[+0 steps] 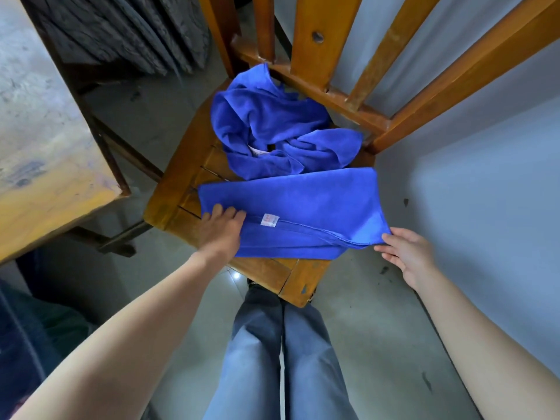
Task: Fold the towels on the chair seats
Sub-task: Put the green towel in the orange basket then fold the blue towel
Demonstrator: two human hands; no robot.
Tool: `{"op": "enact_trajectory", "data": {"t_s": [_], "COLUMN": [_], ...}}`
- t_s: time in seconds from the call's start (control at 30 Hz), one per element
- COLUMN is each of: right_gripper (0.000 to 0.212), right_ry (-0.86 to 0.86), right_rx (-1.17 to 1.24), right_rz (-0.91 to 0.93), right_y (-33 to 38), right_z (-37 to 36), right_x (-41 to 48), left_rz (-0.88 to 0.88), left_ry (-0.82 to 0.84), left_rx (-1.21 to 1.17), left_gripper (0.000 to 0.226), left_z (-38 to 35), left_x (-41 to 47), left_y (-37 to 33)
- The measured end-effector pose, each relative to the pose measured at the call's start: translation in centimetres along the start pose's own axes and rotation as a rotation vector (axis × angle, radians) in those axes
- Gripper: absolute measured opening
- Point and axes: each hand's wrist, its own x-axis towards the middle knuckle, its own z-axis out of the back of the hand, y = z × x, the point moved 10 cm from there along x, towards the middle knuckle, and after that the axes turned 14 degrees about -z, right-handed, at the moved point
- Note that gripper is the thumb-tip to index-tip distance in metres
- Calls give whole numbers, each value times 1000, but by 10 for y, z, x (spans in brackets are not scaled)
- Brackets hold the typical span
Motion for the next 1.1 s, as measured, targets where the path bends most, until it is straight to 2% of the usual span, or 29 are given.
{"op": "enact_trajectory", "data": {"t_s": [0.1,0.17,0.2,0.3,0.33,0.37,0.47,0.57,0.67,0.73,0.8,0.87,0.97,1.03,1.1], "right_gripper": [20,20,21,22,21,20,13,12,13,13,18,21,23,24,25], "right_ry": [6,11,15,54,76,99,125,78,32,3,-19,-34,16,91,144], "right_rx": [0,-6,-9,-14,-23,-33,-53,-94,-134,-141,-142,-110,76,199,286], "right_rz": [3,12,20,55,71,85,59,-5,-18,-6,2,15,53,123,179], "right_y": [0,2,4,13,16,19,15,-2,-11,-12,-14,-13,1,19,30], "right_z": [1,3,4,4,3,2,-1,-5,-11,-14,-14,-14,-14,-14,-10], "right_x": [-1,-3,-4,-8,-9,-11,-11,-2,7,10,11,12,1,-8,-15], "left_rz": [48,37,9,-132,-165,-192,-194,-126,-6,88,130,95,39,45,63], "left_ry": [59,2,-109,-651,-790,-842,-762,-495,-314,-283,-324,-446,-803,-1029,-1097], "left_rx": [-26,-51,-61,-3,28,46,5,-83,-208,-298,-343,-382,-314,-223,-216], "left_gripper": [37,28,23,5,3,4,10,16,21,22,23,21,29,24,24], "left_z": [-2,9,25,94,109,112,74,2,-33,-43,-39,-16,49,84,91], "left_x": [-7,-11,-15,-52,-70,-82,-94,-79,-67,-67,-70,-74,-99,-122,-129], "left_y": [5,11,15,21,22,22,20,20,27,38,44,41,45,51,55]}}
